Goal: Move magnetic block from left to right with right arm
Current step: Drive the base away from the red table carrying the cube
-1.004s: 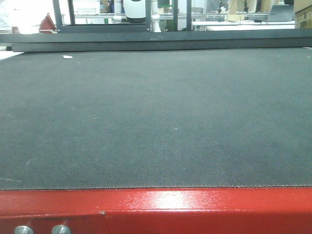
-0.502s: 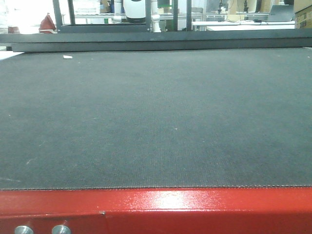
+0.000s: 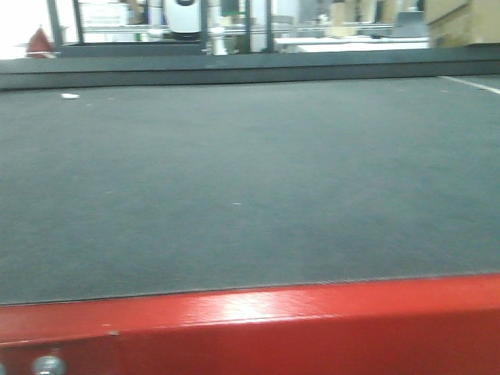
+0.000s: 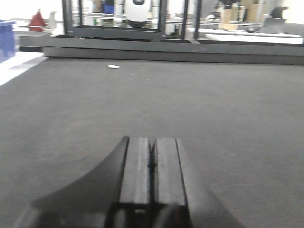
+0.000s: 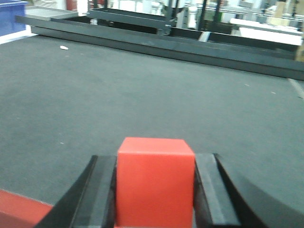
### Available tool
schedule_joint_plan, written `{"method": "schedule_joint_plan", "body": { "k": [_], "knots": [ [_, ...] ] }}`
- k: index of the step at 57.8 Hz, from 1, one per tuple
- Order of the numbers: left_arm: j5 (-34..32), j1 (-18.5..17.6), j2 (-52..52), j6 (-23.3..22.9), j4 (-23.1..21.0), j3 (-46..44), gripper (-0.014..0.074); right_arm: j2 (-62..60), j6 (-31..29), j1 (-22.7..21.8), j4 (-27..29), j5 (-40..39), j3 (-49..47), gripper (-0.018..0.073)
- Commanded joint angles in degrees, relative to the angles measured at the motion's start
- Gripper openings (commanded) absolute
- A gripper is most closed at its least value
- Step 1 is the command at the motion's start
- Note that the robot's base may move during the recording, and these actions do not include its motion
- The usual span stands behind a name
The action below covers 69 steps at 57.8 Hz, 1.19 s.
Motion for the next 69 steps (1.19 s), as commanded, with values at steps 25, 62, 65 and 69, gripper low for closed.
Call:
{"method": "schedule_joint_plan", "body": {
  "k": [25,62,65,69],
  "knots": [
    [-5.1,0.1,-0.8,-0.4,-0.3,0.5,-0.0126,0.2,-0.5,-0.3,-1.2,-5.2,-1.4,0.0194],
    [-5.1,0.1,-0.8,-0.4,-0.3,0.5,-0.0126,0.2,-0.5,-0.3,-1.2,-5.2,-1.4,0.0194],
    [-5.1,0.1,-0.8,-0.4,-0.3,0.5,-0.0126,0.2,-0.5,-0.3,-1.2,-5.2,-1.4,0.0194],
    [-5.1,0.1,-0.8,-0.4,-0.3,0.5,-0.0126,0.2,-0.5,-0.3,-1.2,-5.2,-1.4,0.0194]
  ]
}}
